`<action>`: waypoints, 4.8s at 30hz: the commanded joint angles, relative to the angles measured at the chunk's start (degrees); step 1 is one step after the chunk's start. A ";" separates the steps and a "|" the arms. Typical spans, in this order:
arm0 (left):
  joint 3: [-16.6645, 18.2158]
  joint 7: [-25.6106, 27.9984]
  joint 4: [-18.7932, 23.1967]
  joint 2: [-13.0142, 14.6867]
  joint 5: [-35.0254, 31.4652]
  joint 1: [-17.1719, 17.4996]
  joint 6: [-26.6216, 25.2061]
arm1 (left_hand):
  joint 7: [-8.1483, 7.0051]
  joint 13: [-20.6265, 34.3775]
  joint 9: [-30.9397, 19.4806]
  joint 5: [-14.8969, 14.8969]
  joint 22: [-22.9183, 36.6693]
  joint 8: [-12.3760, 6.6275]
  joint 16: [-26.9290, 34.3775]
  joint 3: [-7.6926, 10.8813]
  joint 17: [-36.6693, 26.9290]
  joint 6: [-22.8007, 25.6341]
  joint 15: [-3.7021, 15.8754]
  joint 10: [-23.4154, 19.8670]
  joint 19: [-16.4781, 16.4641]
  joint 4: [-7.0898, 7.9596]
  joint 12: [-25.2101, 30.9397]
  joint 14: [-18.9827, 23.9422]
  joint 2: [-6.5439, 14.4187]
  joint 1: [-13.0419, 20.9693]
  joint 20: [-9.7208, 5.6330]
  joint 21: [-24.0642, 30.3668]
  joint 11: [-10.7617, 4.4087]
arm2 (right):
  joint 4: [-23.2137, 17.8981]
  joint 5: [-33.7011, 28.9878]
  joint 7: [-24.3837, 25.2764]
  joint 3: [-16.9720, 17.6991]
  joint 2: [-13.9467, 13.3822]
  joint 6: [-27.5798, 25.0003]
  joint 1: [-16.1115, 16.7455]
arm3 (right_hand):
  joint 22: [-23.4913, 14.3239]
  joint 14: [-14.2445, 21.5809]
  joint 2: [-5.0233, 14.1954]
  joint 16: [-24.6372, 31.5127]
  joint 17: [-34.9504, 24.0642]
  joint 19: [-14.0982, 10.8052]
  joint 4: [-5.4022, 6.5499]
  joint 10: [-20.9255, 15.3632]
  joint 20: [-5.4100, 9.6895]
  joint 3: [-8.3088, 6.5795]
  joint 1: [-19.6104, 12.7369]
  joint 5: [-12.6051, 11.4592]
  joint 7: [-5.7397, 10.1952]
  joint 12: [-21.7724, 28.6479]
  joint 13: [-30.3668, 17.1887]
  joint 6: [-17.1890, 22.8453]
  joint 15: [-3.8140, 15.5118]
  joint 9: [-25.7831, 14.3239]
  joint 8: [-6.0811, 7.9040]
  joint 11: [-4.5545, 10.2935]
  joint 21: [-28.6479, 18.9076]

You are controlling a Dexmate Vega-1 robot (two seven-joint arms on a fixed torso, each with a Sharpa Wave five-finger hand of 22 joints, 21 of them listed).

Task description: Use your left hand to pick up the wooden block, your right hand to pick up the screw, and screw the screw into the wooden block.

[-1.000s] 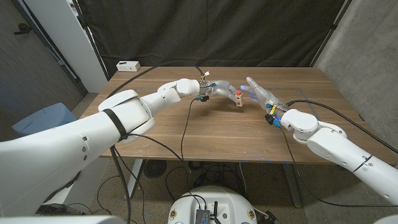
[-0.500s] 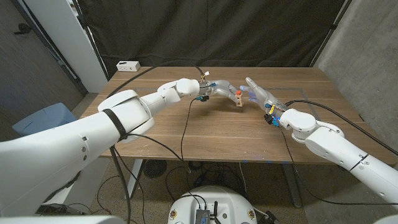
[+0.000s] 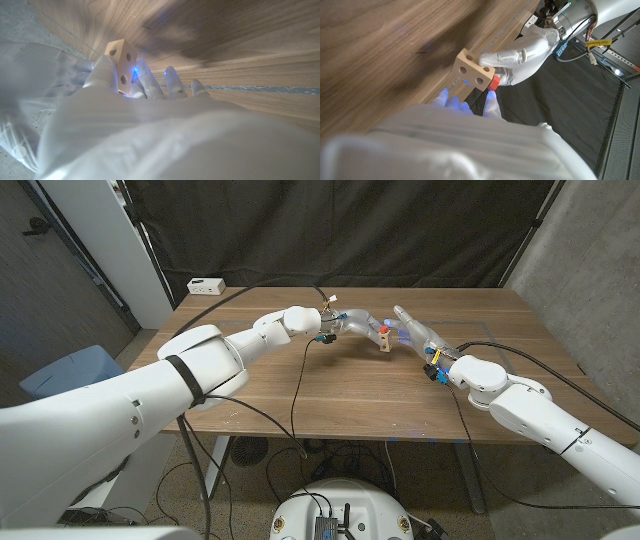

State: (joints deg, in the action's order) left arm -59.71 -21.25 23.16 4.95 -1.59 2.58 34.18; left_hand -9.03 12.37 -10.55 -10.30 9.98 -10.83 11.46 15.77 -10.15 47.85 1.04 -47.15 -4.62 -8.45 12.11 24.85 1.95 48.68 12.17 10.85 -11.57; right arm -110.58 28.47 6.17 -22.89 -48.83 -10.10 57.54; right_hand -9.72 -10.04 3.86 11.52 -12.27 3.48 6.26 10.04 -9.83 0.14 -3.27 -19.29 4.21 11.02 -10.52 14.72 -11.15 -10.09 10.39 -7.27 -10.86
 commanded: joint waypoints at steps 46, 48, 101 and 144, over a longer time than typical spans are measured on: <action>0.53 -0.57 0.83 0.36 -0.08 0.77 0.80 | 0.03 0.29 -0.23 -0.43 0.13 -0.16 0.02 0.54 -0.15 0.33 -0.09 -0.15 -0.32 0.14 -0.12 0.24 0.21 -0.31 -0.02 0.24 0.05 | -4.64 1.01 1.55 1.35 -2.59 -1.53 3.92 | -0.15 -8.42 0.18 0.29 0.07 -0.10 0.33 5.95 -0.27 0.51 -0.56 -0.39 0.31 0.18 -0.11 0.17 0.06 -0.06 0.31 0.41 -0.17; 0.56 -0.64 0.86 0.37 -0.07 0.79 0.82 | -0.03 0.30 -0.23 -0.43 0.13 -0.16 0.02 0.54 -0.15 0.33 -0.11 -0.15 -0.32 0.14 -0.11 0.23 0.21 -0.32 -0.02 0.24 0.03 | -4.93 1.19 1.80 1.51 -2.66 -1.78 4.16 | -0.15 -8.42 0.18 0.30 0.07 -0.11 0.33 5.94 -0.26 0.52 -0.57 -0.39 0.31 0.19 -0.11 0.17 0.05 -0.06 0.31 0.38 -0.18; -0.64 0.65 -1.06 -0.86 0.45 -0.10 -1.70 | 0.05 0.35 -0.23 -0.45 0.14 -0.21 -0.01 0.60 -0.15 0.42 -0.07 -0.11 -0.39 0.14 -0.10 0.22 0.21 -0.40 -0.04 0.26 0.14 | -9.35 1.98 2.67 2.16 -4.62 -3.82 6.48 | -0.15 -8.41 0.32 0.29 0.08 -0.05 0.41 5.84 -0.31 0.69 -0.71 -0.47 0.32 0.21 -0.11 0.51 0.06 -0.07 0.39 0.32 -0.15; -0.02 0.60 0.40 1.64 0.67 -0.09 2.03 | 0.04 0.32 -0.22 -0.45 0.13 -0.17 -0.03 0.63 -0.15 0.28 -0.12 -0.09 -0.31 0.10 -0.11 0.15 0.16 -0.40 -0.03 0.23 0.04 | -9.96 1.40 6.52 4.73 -4.82 -4.59 7.52 | -0.15 -8.31 0.42 0.31 0.10 -0.17 0.42 5.60 -0.25 0.84 -0.91 -0.54 0.42 0.26 -0.11 0.40 0.07 -0.09 0.29 0.33 -0.20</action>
State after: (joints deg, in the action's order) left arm -60.70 -20.38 22.43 5.16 -0.63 2.08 33.86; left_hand -8.93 12.52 -10.55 -10.42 9.98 -10.55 11.46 15.92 -10.14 47.70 1.04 -47.15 -4.62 -8.30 12.11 24.84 1.94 48.68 12.17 10.85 -11.57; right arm -120.63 30.76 11.53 -18.69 -53.74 -14.35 65.28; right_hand -9.72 -10.04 4.16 11.52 -11.98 3.48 6.65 10.03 -9.83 0.53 -3.57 -19.50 4.42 11.02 -10.52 14.93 -11.15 -10.08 10.56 -7.27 -10.85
